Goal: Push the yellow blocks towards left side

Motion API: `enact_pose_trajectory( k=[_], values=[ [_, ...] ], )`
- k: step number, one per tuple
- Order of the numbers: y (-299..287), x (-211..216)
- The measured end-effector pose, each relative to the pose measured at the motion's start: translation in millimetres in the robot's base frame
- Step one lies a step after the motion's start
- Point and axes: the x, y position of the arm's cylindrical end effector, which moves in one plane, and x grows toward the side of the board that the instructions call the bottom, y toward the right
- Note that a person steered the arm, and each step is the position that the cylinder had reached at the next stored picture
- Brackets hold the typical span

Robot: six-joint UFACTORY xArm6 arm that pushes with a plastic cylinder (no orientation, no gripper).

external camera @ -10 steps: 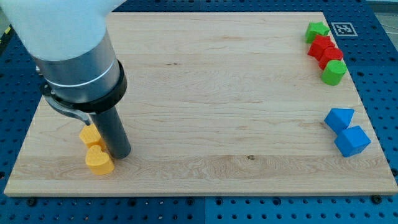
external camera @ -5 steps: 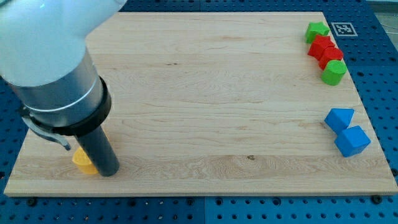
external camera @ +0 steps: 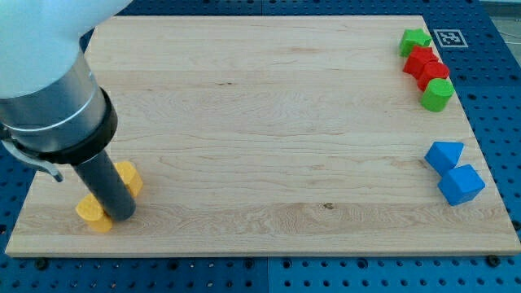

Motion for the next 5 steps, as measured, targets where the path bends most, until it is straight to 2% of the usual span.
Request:
enact_pose_trajectory(
  k=[2,3,4,5],
  values=[
    [-5,0],
    [33,0],
    [59,-14],
    [56,-43]
  ],
)
